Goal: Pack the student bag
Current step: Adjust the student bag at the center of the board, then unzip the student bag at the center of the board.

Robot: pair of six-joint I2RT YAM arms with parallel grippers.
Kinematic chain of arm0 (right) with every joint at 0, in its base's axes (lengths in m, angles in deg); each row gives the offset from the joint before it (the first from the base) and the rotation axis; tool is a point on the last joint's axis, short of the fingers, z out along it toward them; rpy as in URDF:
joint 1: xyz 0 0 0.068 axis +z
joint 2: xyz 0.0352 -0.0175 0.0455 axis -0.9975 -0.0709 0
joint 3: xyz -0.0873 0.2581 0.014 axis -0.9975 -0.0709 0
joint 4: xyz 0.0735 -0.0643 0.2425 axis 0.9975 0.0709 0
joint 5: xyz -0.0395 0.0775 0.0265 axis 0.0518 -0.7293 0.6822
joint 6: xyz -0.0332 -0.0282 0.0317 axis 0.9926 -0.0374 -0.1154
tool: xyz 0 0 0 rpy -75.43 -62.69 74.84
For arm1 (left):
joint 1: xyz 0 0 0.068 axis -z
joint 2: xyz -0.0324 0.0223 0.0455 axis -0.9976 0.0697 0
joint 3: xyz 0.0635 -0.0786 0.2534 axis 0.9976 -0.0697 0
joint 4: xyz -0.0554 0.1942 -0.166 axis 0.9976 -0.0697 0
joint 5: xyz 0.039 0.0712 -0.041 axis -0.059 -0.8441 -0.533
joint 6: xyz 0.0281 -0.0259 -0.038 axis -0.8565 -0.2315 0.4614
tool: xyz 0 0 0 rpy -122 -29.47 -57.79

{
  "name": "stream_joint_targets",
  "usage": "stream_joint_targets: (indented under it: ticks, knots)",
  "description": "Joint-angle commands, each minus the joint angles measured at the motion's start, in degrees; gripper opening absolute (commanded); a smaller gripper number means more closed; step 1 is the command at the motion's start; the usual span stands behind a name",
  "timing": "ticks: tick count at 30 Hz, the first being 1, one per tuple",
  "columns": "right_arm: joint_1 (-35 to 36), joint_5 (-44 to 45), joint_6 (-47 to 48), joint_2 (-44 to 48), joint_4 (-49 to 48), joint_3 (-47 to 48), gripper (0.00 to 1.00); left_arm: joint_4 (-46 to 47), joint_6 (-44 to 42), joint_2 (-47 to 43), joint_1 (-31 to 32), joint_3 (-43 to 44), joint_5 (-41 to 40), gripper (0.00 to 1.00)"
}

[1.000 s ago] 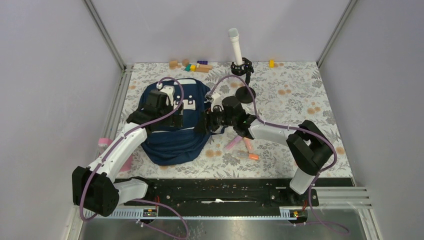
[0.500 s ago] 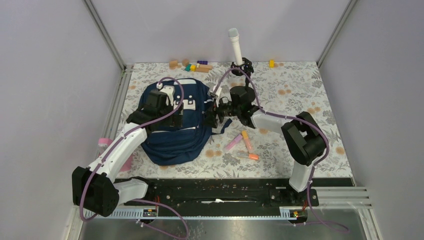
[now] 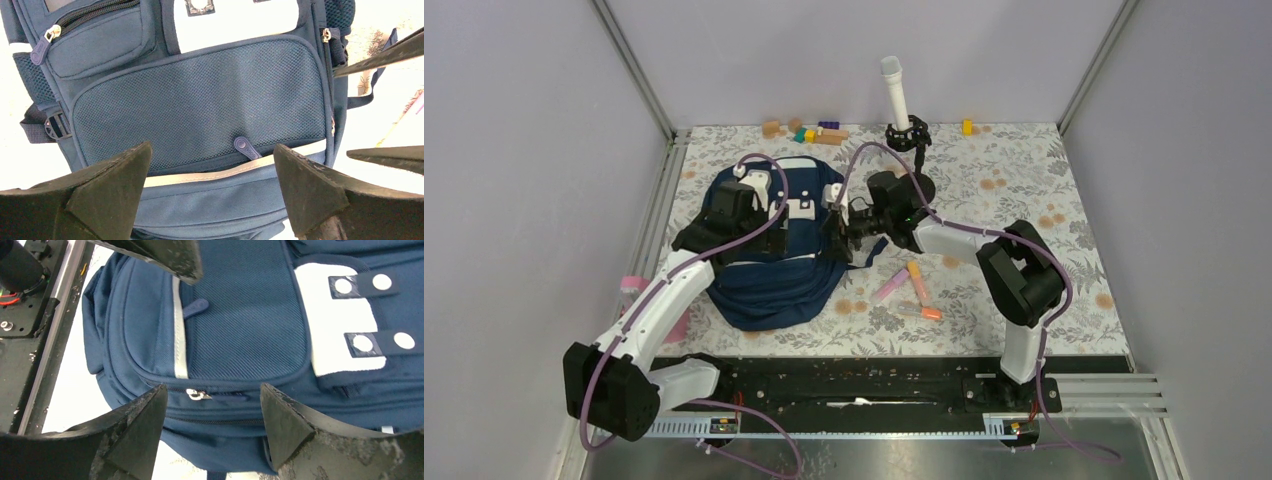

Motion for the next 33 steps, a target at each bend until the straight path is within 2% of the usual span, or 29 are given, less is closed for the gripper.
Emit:
stream_joint_targets:
  ticks: [1, 7, 14, 22, 30, 33]
  knots:
    - [2.98, 0.48, 8.61, 0.01, 8.37, 3.93, 0.75, 1.29, -0.24, -2.11, -0.39, 2.03, 1.58, 0.99]
    - [3.71, 5.10, 12.57, -0.56, 18.62, 7.61, 0.74, 1.29, 0.10, -3.56, -0.39, 1.80, 2.62, 0.99]
    - [3.55, 8.48, 13.24, 1.26, 18.13, 5.98, 0.75, 1.64, 0.15, -5.04, -0.39, 1.33, 2.68, 0.99]
    - [3.49, 12.28, 14.60, 0.94, 20.93, 8.42, 0.76, 1.64, 0.32, -5.78, -0.39, 1.16, 3.05, 0.99]
    - [4.48, 10.95, 17.76, -1.99, 25.89, 14.11, 0.76, 1.64, 0.32, -6.35, -0.39, 1.18, 3.33, 0.99]
    - [5.43, 11.17, 19.54, -3.89, 31.00, 17.69, 0.75, 1.64, 0.32, -6.59, -0.39, 1.11, 3.33, 0.99]
